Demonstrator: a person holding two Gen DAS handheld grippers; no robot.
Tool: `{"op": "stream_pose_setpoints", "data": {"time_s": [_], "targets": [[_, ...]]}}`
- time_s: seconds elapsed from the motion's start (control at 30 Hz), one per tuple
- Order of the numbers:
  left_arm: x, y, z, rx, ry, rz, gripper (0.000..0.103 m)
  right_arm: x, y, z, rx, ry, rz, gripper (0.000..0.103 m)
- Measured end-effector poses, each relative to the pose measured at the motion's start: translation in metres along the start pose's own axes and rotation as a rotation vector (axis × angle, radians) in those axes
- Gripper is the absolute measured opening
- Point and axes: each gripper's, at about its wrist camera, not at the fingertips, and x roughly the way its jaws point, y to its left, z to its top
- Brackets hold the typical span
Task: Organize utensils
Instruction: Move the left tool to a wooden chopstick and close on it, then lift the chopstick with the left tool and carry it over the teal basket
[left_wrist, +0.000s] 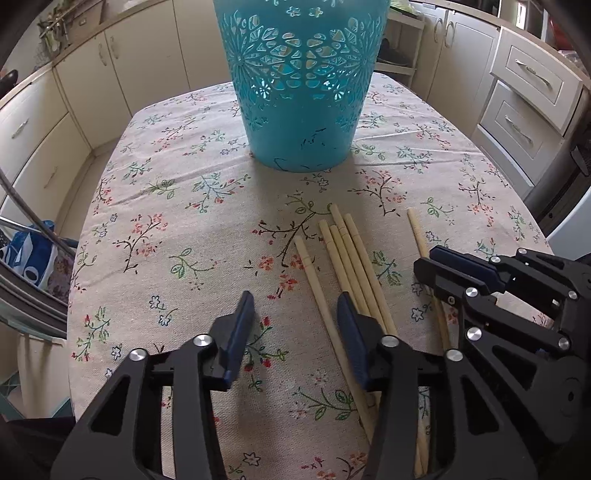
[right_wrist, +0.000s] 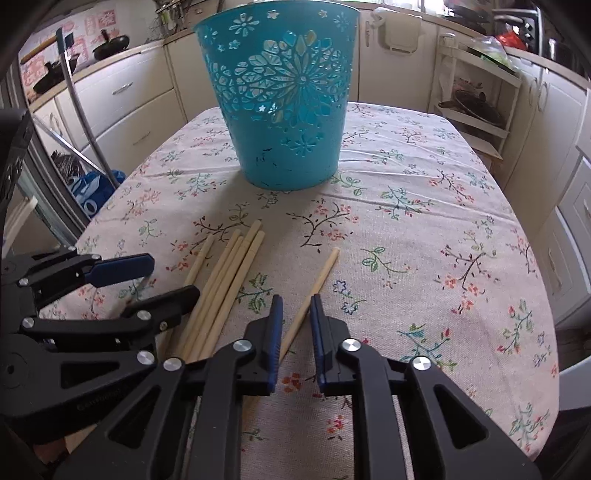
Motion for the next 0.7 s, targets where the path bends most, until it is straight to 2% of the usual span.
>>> {"op": "stream_pose_setpoints", "data": {"time_s": [0.1,0.13,0.2,0.27,0.3,0.33,0.43,0.5,0.7], "targets": [[0.000,-0.003,0.001,0.021,-0.003,-0.027,0.022,0.000,-0.008,0.002,-0.001,0.011,-0.015,0.011],[0.000,-0.005,0.001,0.033,-0.002,-0.042,0.014,0.000,-0.012,0.003,0.006,0.017,-0.012,0.011],[0.001,-0.008,0.002,0.042,0.006,-0.081,0.008,0.001,-0.015,0.005,0.010,0.026,-0.010,0.011],[0.000,-0.006,0.003,0.036,0.013,-0.121,0.007,0.002,-0.016,0.007,0.009,0.030,-0.005,0.018],[0.000,-0.006,0.003,0.034,0.008,-0.148,0.006,0.003,-0.016,0.007,0.008,0.029,-0.004,0.025],[0.001,-0.005,0.002,0.027,0.016,-0.169,0.006,0.004,-0.015,0.008,0.007,0.027,-0.005,0.027],[0.001,-0.008,0.003,0.049,0.014,-0.169,0.005,0.005,-0.013,0.009,-0.005,0.029,-0.007,0.024],[0.001,-0.009,0.003,0.043,0.018,-0.182,0.005,0.004,-0.014,0.009,-0.005,0.040,0.007,0.013],[0.004,-0.002,0.006,-0.001,0.036,-0.184,0.006,0.005,-0.019,0.010,0.011,0.043,0.018,0.013]]}}
